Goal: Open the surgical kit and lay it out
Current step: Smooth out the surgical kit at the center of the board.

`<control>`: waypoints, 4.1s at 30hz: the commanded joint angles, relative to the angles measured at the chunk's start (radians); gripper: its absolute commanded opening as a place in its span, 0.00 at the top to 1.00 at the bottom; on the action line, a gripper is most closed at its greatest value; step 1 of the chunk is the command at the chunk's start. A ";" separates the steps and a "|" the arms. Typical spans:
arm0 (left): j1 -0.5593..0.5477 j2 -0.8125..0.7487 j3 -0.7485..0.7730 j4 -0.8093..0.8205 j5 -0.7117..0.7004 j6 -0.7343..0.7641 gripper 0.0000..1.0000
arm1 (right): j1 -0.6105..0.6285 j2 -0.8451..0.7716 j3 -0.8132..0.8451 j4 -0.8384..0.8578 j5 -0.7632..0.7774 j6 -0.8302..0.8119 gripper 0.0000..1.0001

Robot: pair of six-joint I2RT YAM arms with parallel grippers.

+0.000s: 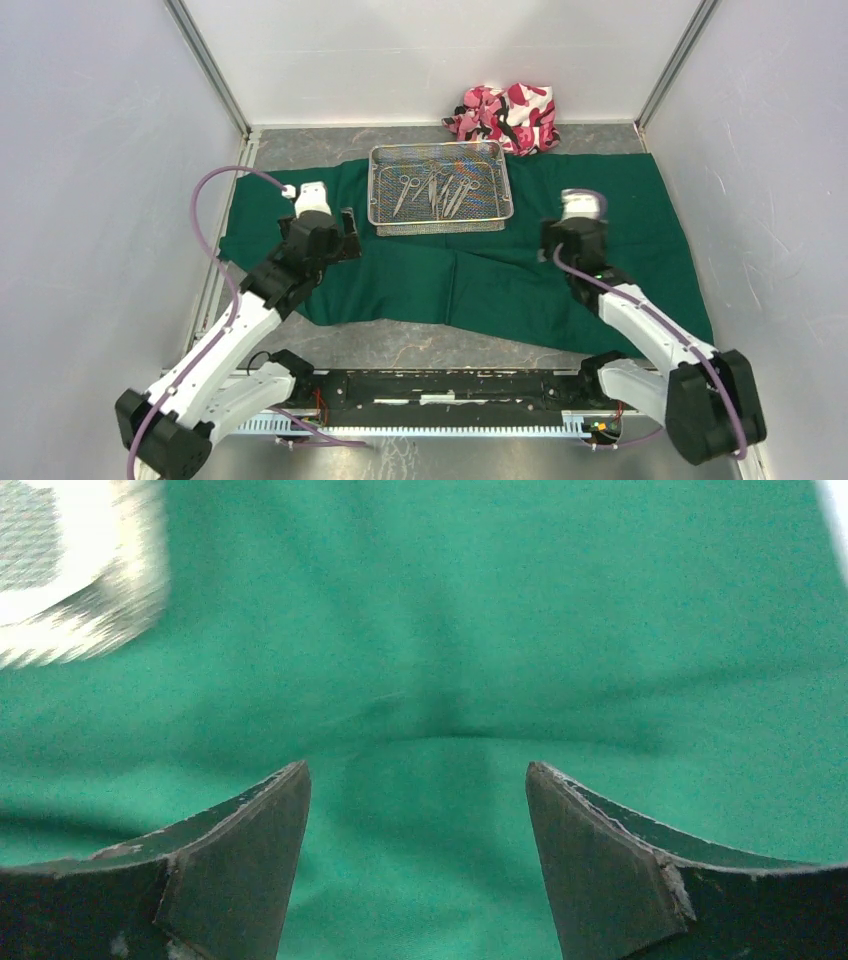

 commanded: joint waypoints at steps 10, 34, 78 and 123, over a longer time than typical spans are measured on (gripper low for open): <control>0.330 0.382 0.098 -0.139 -0.012 -0.085 0.11 | 0.429 -0.053 -0.036 -0.007 -0.351 -0.112 0.13; 0.370 0.857 0.235 -0.169 -0.240 -0.001 0.46 | 0.430 -0.282 -0.129 0.065 -0.405 -0.082 0.10; 0.992 -0.024 -0.016 -0.370 -0.510 -0.637 0.01 | 0.436 -0.227 -0.057 -0.040 -0.484 -0.047 0.10; 0.726 1.307 0.796 0.129 0.471 -0.298 0.00 | 0.083 0.341 0.436 -0.232 -0.304 0.087 0.02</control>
